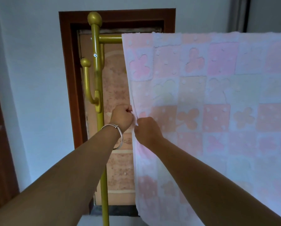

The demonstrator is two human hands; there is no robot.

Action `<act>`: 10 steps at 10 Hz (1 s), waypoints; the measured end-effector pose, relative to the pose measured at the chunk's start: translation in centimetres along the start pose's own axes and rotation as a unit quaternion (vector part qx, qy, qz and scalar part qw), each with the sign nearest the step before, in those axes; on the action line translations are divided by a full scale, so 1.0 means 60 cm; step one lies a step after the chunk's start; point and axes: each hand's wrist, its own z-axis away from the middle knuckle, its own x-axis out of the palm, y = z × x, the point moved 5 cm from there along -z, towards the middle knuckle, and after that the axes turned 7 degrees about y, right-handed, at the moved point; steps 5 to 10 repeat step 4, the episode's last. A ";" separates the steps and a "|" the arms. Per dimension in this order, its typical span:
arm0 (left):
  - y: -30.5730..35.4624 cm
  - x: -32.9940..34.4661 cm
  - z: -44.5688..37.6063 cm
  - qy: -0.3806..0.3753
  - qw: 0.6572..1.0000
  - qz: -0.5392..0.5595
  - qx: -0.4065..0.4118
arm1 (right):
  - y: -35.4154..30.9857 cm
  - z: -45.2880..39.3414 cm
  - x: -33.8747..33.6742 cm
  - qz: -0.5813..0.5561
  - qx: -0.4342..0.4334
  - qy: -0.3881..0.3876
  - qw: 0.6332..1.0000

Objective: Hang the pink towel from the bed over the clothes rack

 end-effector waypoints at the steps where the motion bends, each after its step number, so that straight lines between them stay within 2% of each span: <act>1: 0.002 -0.009 0.007 0.011 0.999 -0.046 0.011 | 0.002 0.003 0.004 -0.005 0.003 -0.038 0.999; 2: 0.015 -0.023 0.018 0.074 0.994 -0.079 0.022 | 0.004 0.022 -0.013 -0.015 -0.008 -0.065 0.998; 3: 0.044 -0.034 0.041 0.181 0.978 -0.065 0.079 | 0.021 0.051 -0.050 -0.020 0.001 -0.079 0.997; 4: 0.070 -0.016 0.061 0.171 0.973 -0.057 0.141 | 0.049 0.064 -0.105 -0.093 0.047 -0.030 0.994; 10: 0.070 -0.016 0.061 0.171 0.973 -0.057 0.141 | 0.049 0.064 -0.105 -0.093 0.047 -0.030 0.994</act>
